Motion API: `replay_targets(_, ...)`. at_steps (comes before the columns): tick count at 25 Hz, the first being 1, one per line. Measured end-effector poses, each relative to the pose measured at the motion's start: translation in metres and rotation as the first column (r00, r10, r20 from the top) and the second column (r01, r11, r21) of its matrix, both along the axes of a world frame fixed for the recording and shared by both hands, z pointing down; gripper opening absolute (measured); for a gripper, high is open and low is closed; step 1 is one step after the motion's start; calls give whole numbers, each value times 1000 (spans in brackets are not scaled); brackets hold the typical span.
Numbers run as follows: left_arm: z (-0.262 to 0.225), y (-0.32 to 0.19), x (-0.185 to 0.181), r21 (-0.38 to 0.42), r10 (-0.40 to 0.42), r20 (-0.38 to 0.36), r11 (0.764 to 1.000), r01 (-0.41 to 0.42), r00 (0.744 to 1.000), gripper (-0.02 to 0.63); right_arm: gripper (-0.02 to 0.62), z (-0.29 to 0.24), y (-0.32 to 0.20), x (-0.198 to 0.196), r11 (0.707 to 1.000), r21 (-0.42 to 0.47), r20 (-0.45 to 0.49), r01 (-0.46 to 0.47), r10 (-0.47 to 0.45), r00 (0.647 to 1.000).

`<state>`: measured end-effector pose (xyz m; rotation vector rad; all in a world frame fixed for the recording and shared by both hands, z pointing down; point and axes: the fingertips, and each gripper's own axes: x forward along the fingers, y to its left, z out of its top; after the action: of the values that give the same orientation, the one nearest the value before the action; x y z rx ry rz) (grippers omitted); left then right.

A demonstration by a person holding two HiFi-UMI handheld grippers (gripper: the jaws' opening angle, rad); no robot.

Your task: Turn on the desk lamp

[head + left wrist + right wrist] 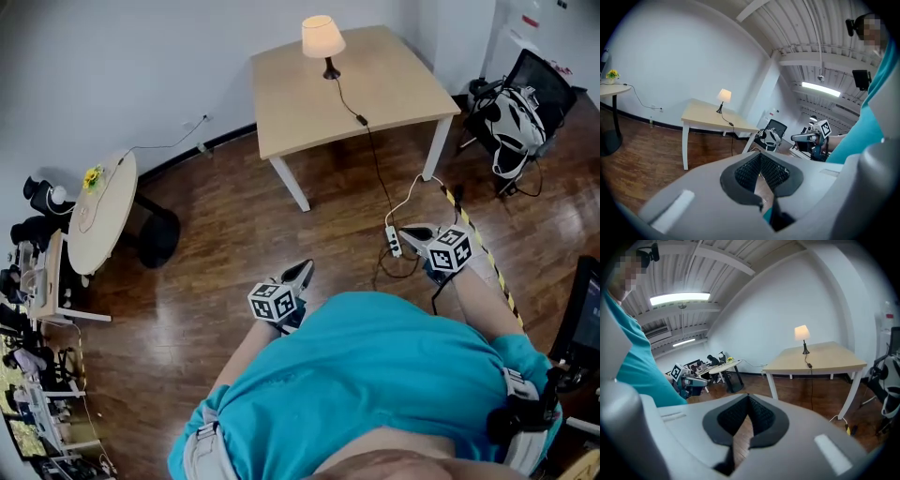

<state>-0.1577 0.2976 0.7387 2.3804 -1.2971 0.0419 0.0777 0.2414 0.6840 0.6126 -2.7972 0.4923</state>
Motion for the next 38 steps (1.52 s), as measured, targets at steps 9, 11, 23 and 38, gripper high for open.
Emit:
replay_targets(9,10,133,-161,-72,31,-97,997,-38,995,1,2,0,164,-154,997,-71,-103,-6,-1,995)
replay_targets(11,6,147,-169,-73,40,-116,996,-49,992,1,2,-12,185,-157,998,-61,-117,-23,15,993)
replay_targets(23,-9,284,-31,54,100,-169,994,-93,980,2,2,19,339,-35,997,73,-93,-28,35,995)
replay_targets(38,-16,385,156,46,67,-126,997,-62,990,1,2,21,412,118,997,62,-10,52,-51,999)
